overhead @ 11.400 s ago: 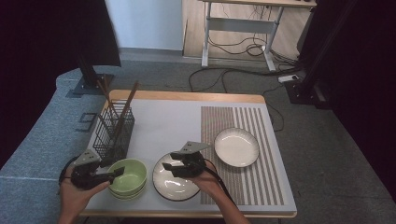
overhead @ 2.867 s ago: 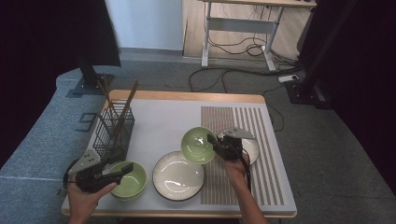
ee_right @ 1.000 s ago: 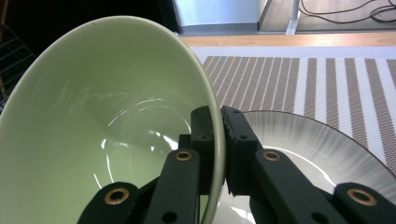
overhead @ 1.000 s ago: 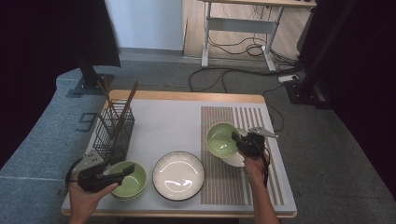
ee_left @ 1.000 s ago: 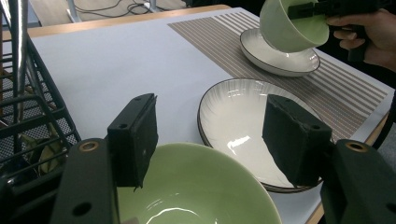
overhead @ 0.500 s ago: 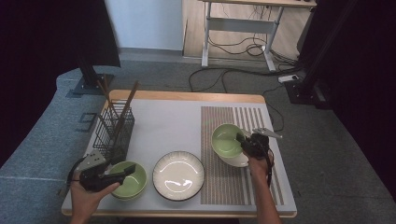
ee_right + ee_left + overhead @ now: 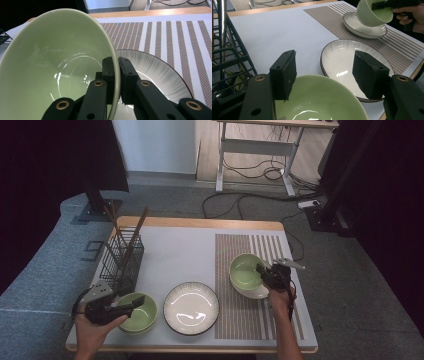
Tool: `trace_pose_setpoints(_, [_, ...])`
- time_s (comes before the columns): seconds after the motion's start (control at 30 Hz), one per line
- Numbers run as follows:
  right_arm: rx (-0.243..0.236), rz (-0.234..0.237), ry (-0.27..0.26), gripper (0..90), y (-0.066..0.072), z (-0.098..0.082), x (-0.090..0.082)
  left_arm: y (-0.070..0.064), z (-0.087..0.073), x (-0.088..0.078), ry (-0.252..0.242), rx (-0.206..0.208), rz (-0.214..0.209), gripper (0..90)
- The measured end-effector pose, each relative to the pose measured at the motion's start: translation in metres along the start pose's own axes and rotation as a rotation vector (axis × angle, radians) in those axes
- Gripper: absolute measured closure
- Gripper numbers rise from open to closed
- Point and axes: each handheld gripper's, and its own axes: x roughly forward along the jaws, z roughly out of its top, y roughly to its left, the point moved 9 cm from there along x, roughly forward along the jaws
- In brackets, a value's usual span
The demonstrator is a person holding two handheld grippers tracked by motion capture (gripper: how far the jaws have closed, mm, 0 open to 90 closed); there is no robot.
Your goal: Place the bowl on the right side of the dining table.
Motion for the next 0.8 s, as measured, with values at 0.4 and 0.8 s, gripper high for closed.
trace_pose_setpoints(0.4, [0.000,-0.031,0.023,84.4,-0.006,-0.008,0.003,0.000,-0.001,0.002,0.004,-0.006,-0.009,35.9])
trace_pose_setpoints(0.8, [0.012,-0.065,0.035,84.4,-0.019,-0.012,0.002,-0.002,0.001,-0.001,-0.002,-0.010,-0.030,35.8])
